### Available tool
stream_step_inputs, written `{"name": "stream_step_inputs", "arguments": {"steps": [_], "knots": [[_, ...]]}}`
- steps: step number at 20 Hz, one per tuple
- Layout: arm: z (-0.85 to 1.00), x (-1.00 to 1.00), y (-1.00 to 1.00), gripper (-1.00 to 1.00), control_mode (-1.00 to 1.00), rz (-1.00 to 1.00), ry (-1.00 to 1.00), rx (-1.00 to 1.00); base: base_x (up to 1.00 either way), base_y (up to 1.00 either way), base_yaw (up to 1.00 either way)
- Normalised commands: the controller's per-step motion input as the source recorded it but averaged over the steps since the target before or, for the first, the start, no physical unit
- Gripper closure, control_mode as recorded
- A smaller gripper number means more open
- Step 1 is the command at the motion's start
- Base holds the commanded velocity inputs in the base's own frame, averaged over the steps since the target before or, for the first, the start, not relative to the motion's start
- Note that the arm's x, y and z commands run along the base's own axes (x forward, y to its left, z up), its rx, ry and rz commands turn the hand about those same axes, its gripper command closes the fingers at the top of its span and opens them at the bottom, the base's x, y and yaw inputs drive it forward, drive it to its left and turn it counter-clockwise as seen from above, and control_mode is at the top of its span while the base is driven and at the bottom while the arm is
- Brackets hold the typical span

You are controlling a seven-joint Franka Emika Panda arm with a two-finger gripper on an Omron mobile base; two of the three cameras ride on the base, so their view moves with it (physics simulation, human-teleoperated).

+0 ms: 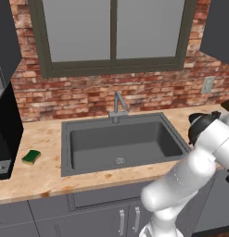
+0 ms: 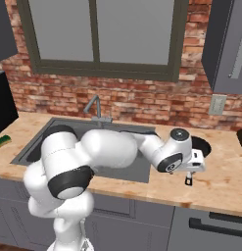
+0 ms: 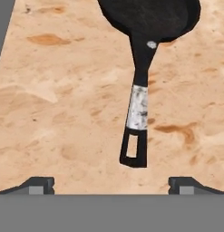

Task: Pick the pan and sponge and place them into the sink. Then turn on the water.

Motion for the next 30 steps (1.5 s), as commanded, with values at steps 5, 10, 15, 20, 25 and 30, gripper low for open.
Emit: {"name": "stream_step_inputs", "arguments": {"steps": [5, 10, 15, 20, 25, 30], "knots": [[-0.10, 0.20, -0.20, -1.00, -1.00, 0.00, 0.00, 0.00, 0.00, 0.00, 0.00], [-0.10, 0.24, -0.19, -1.00, -1.00, 0.00, 0.00, 0.01, 0.00, 0.00, 0.00], [-0.13, 0.28, -0.15, -1.00, -1.00, 0.00, 0.00, 0.02, 0.00, 0.00, 0.00], [-0.14, 0.28, -0.18, -1.00, -1.00, 0.00, 0.00, 0.00, 0.00, 0.00, 0.00], [-0.08, 0.24, -0.27, -1.00, -1.00, 0.00, 0.00, 0.00, 0.00, 0.00, 0.00], [-0.01, 0.19, -0.34, -1.00, -1.00, 0.00, 0.00, 0.00, 0.00, 0.00, 0.00]]}}
